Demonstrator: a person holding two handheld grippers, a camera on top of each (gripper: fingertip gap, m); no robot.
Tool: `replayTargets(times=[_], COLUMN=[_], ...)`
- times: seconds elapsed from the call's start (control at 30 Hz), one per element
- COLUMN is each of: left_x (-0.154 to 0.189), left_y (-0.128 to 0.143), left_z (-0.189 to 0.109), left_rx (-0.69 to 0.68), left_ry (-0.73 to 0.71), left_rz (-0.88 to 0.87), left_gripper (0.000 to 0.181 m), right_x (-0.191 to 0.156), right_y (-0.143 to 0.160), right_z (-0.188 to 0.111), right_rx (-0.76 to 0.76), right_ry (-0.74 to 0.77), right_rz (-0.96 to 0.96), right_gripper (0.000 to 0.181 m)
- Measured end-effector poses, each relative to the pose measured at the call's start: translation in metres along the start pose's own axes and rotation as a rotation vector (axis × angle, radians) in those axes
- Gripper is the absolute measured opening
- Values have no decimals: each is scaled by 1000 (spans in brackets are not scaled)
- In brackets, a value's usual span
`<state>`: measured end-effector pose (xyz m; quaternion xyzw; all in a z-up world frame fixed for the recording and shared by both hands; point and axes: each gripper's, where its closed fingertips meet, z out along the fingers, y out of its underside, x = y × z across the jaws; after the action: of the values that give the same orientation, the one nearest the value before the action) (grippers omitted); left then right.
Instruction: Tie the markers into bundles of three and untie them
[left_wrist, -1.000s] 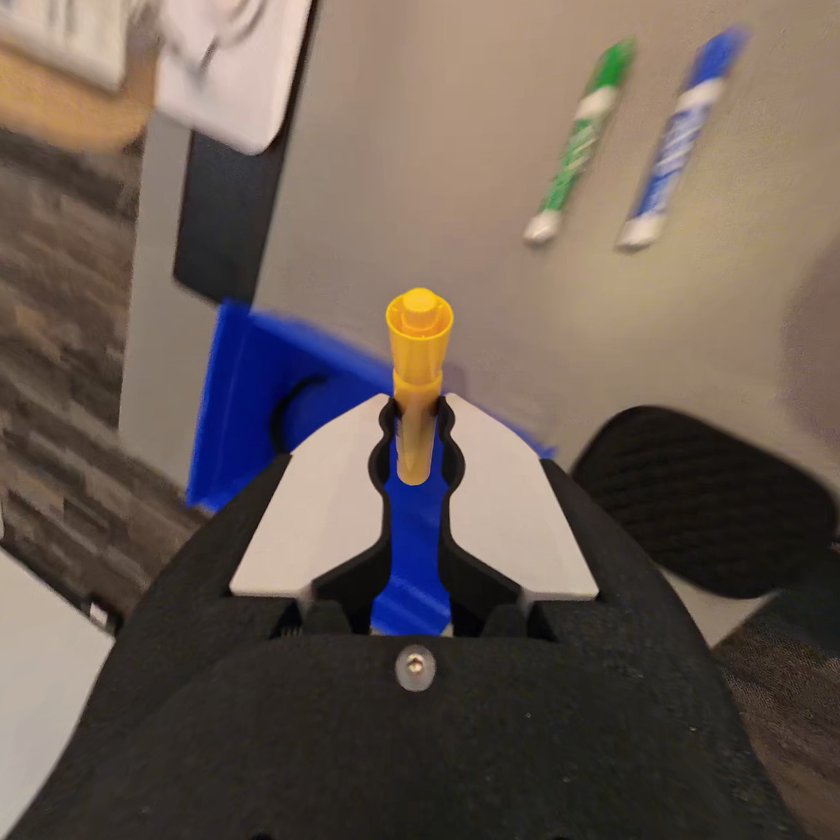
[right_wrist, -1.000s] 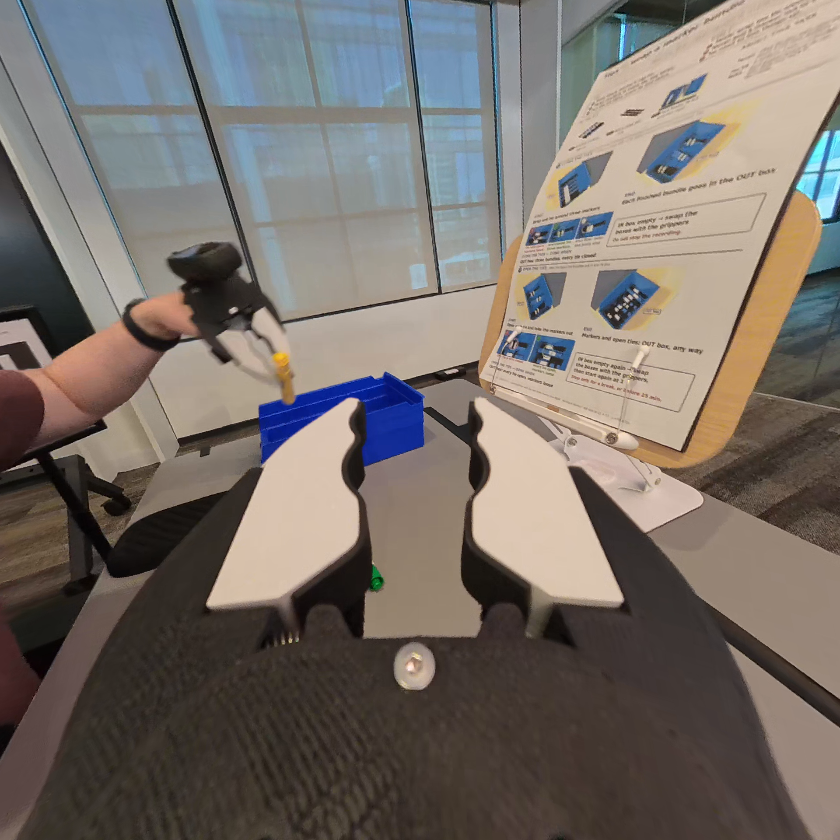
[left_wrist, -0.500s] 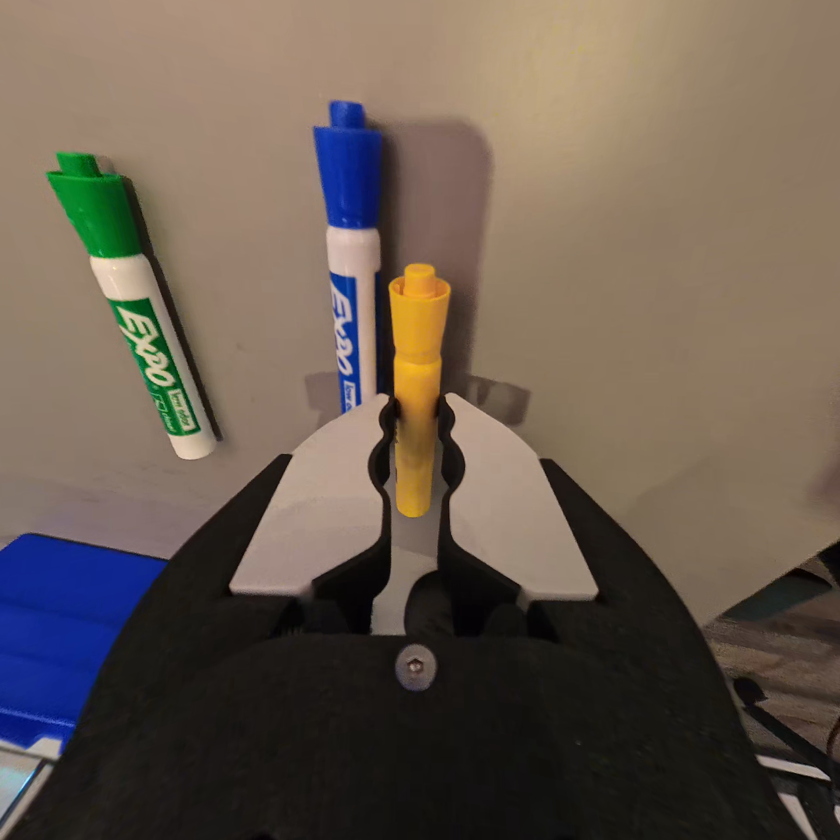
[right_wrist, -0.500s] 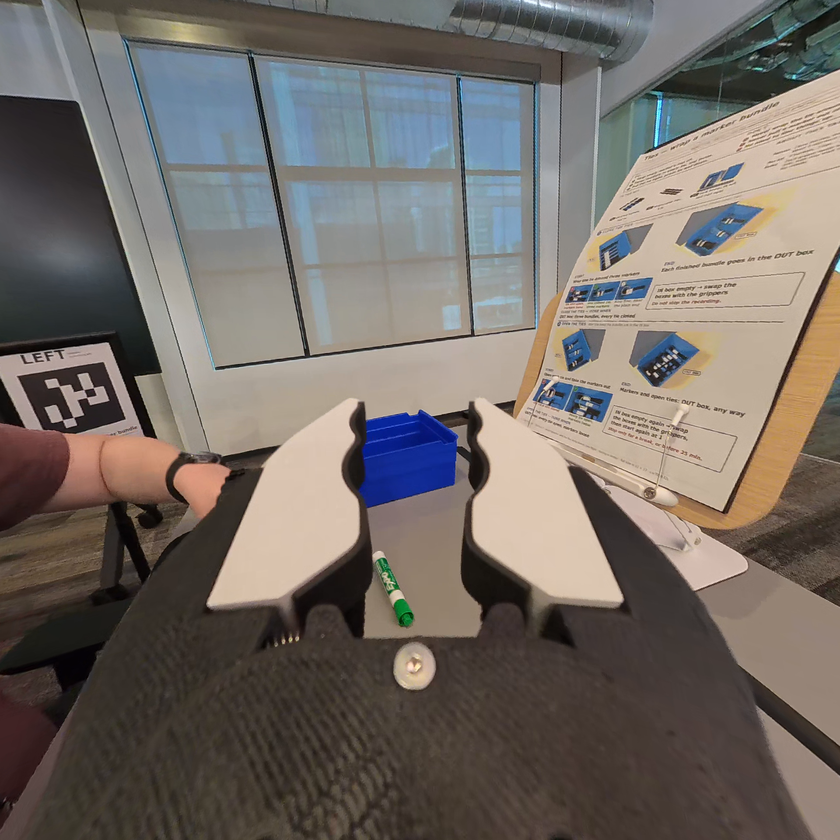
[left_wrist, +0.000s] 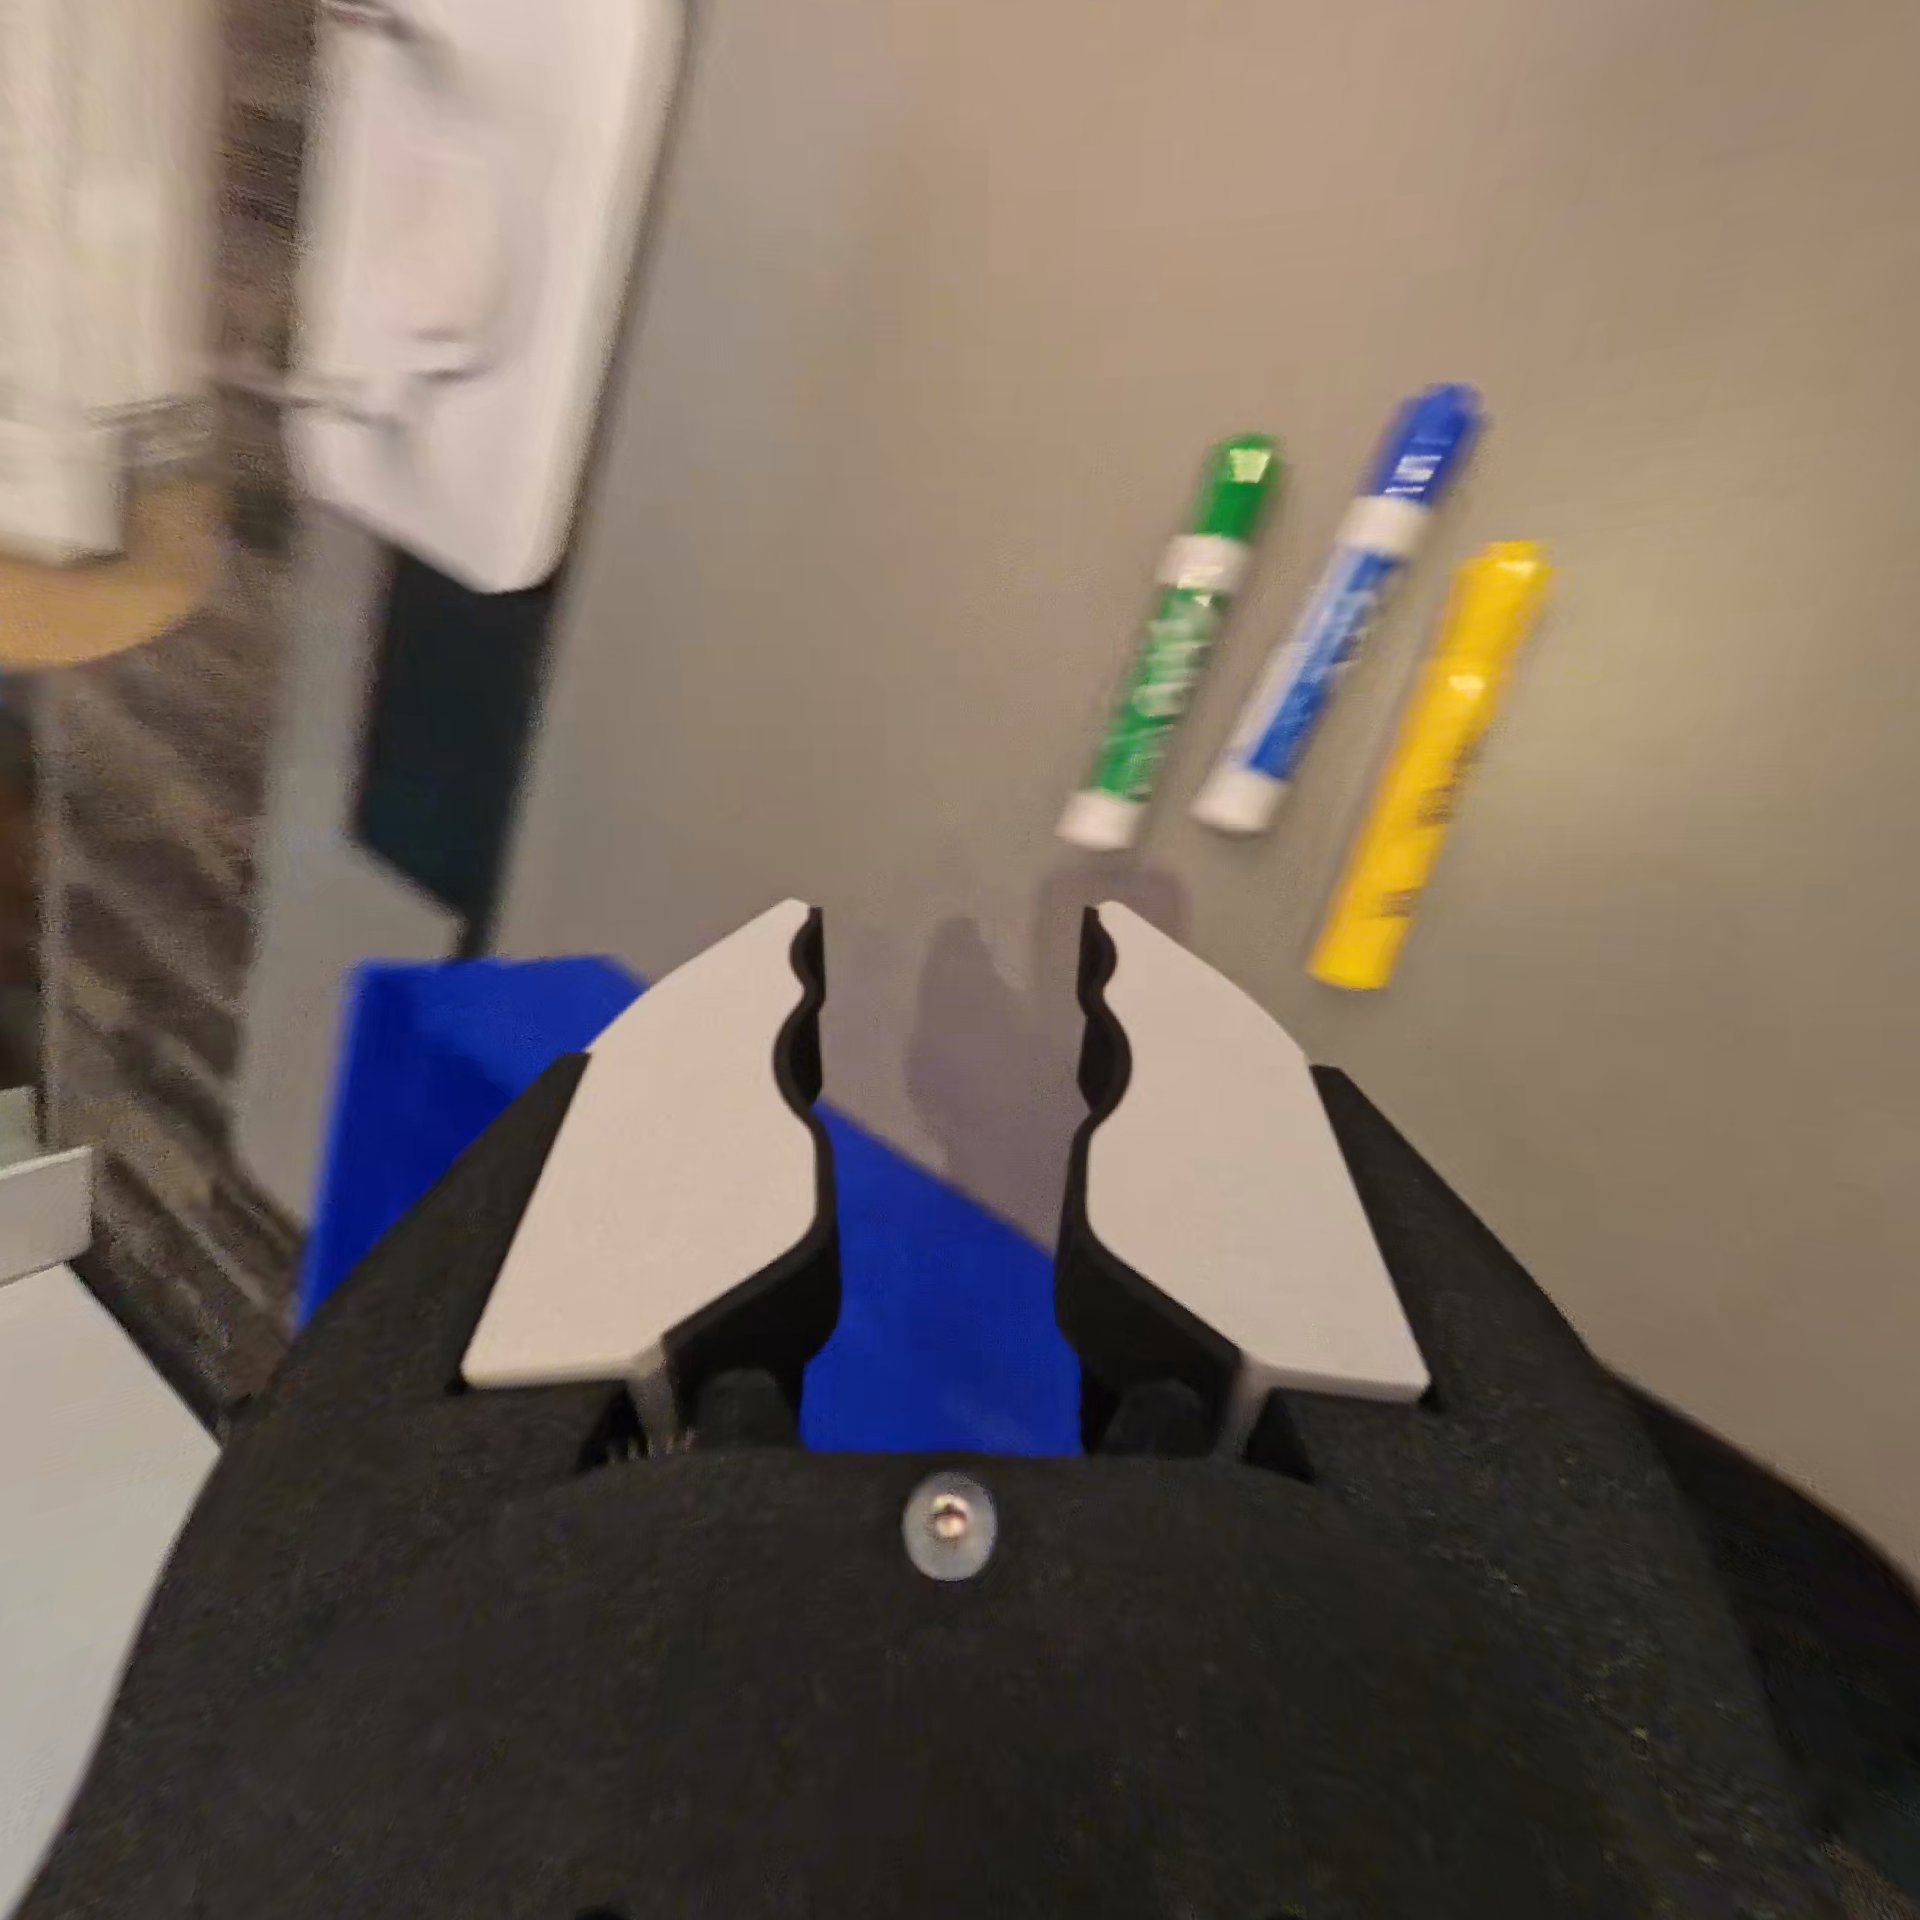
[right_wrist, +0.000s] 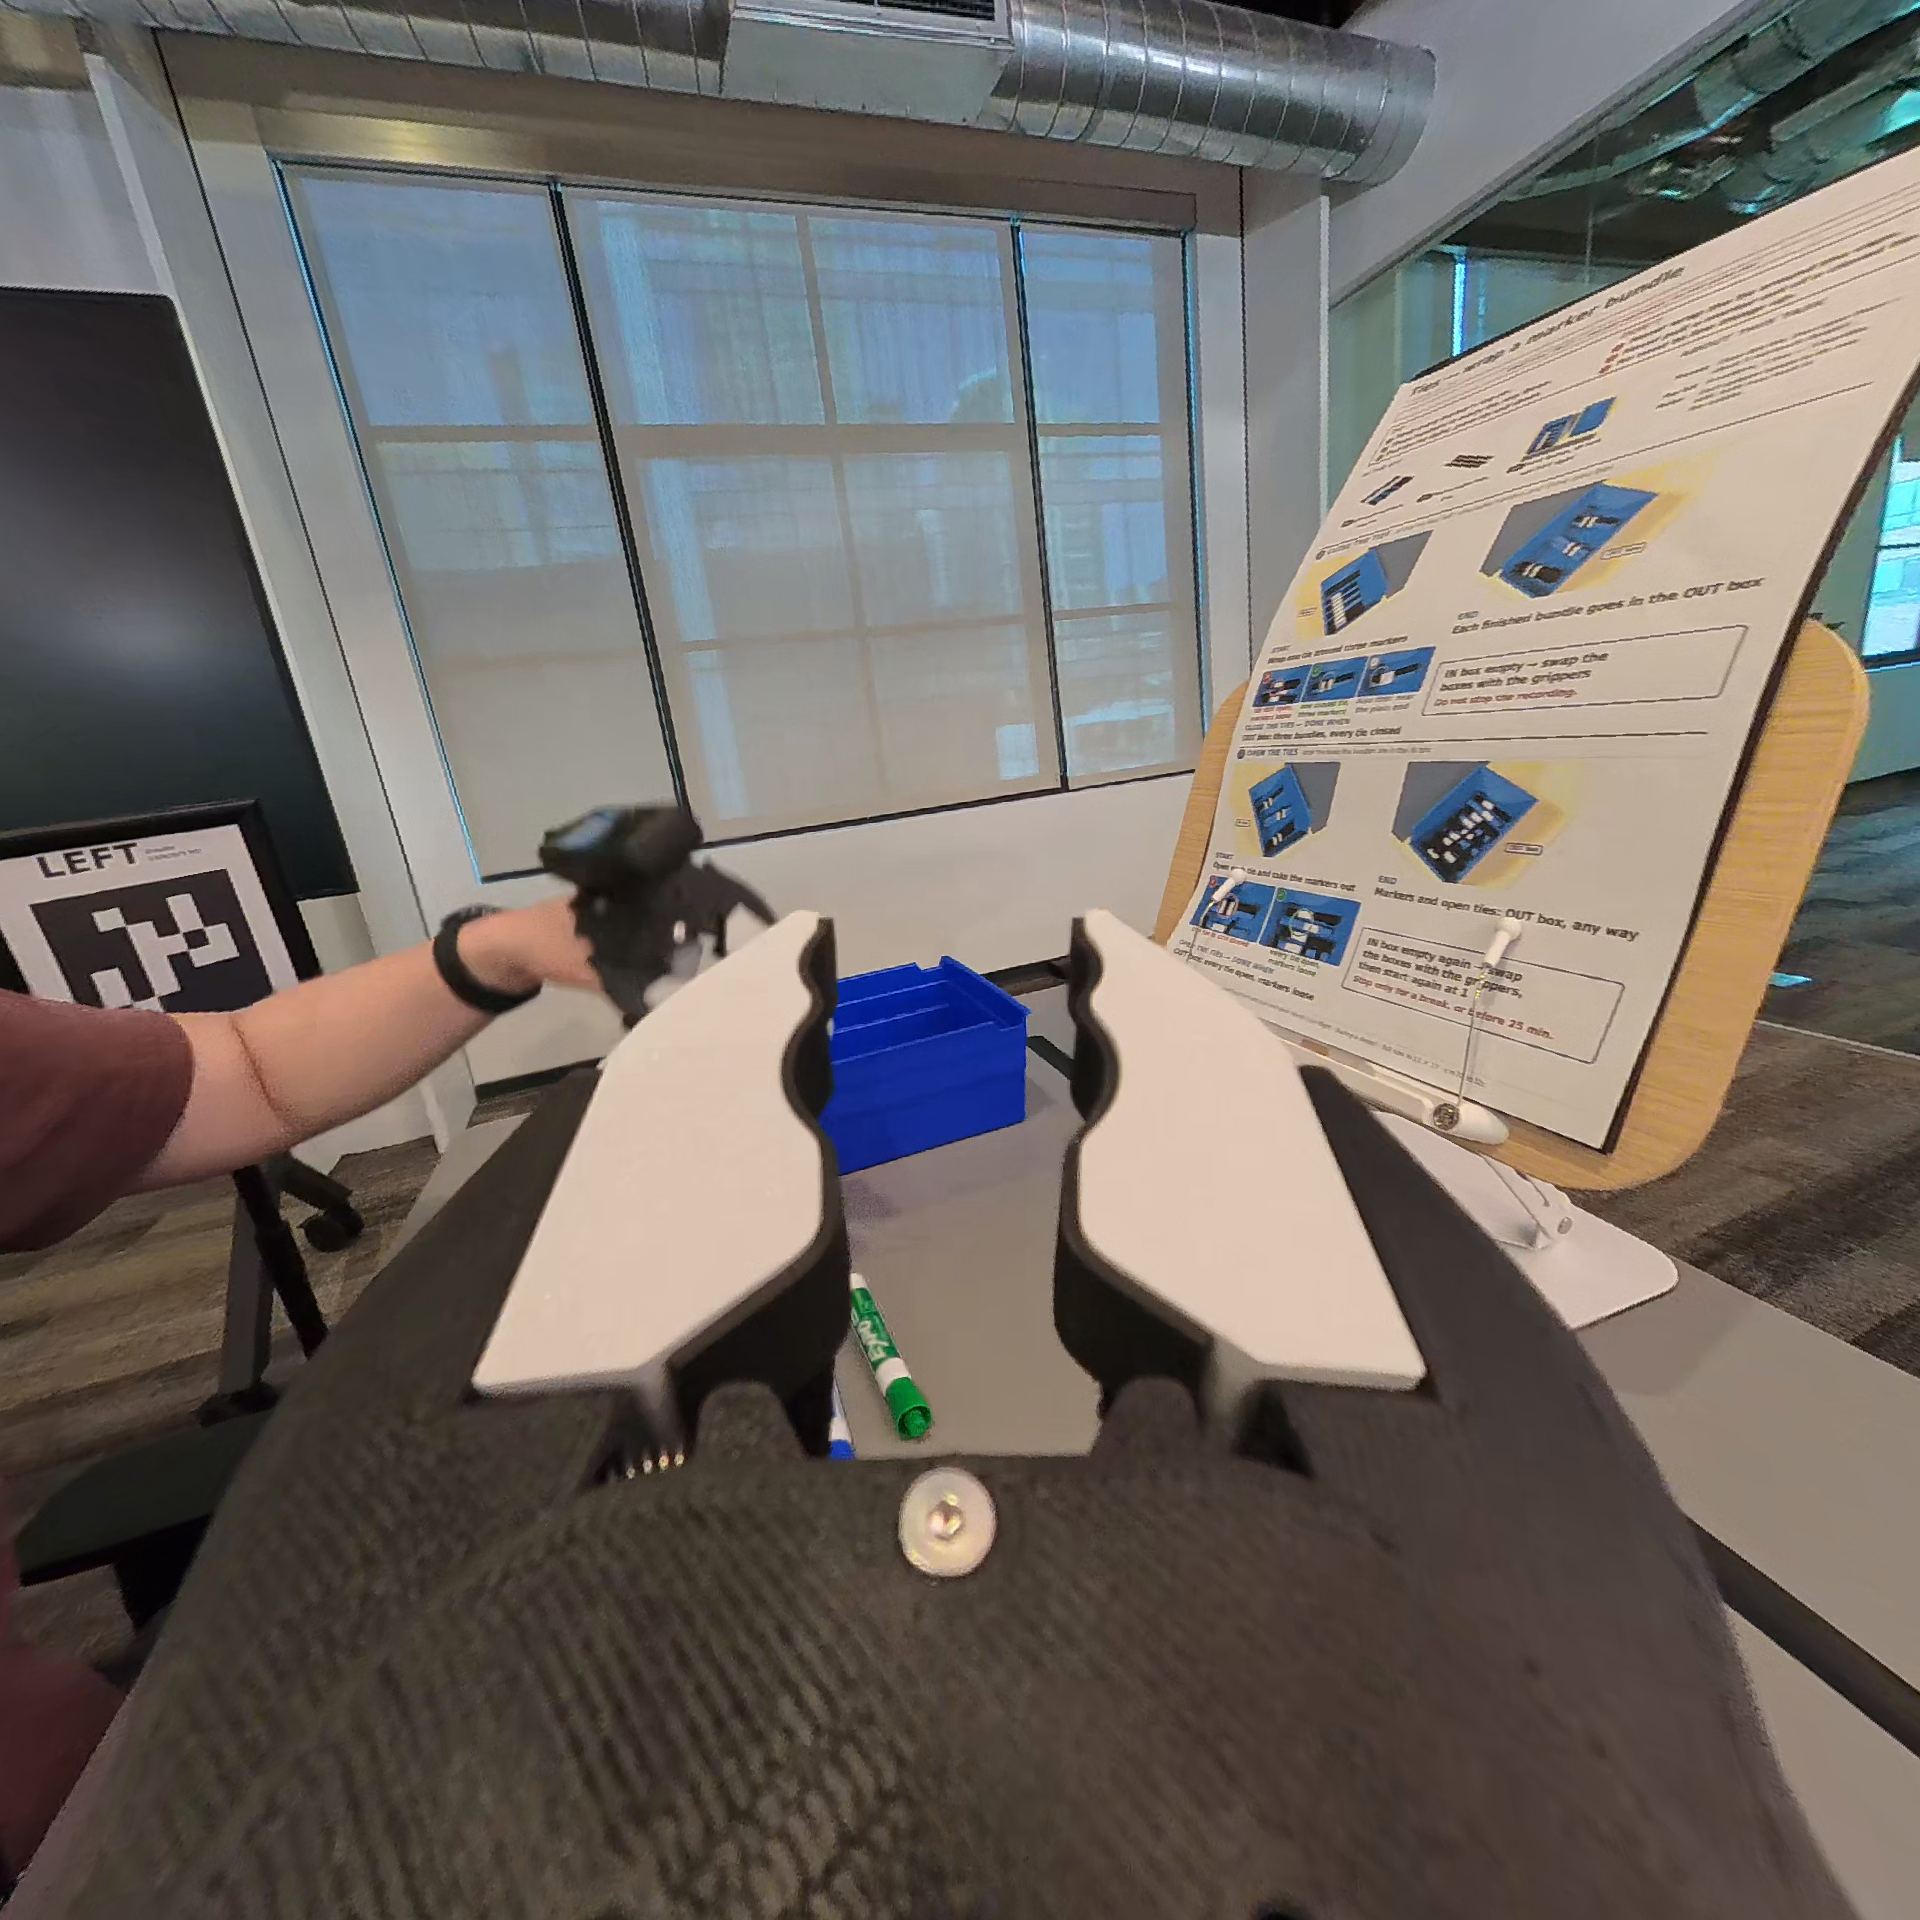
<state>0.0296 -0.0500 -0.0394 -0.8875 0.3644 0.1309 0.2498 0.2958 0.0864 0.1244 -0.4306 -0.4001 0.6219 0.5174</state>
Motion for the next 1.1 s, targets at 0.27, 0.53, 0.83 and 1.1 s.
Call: replayTargets(times=[0.27,0.53,0.83,1.1], left_x=[-177,-206,-206,-194], left_y=[169,250,268,250], left_z=[37,116,138,118], left_rx=[-215,-453,-569,-455], left_ry=[-53,33,63,45], left_rz=[-87,-87,-166,-231], left_gripper=[30,30,20,2], right_x=[17,36,31,17], right_y=[20,48,61,54], right_z=[5,7,21,23], right_rx=[-70,-167,-234,-235], right_ry=[56,130,107,73], right_rz=[8,20,0,-39], right_gripper=[44,44,44,44])
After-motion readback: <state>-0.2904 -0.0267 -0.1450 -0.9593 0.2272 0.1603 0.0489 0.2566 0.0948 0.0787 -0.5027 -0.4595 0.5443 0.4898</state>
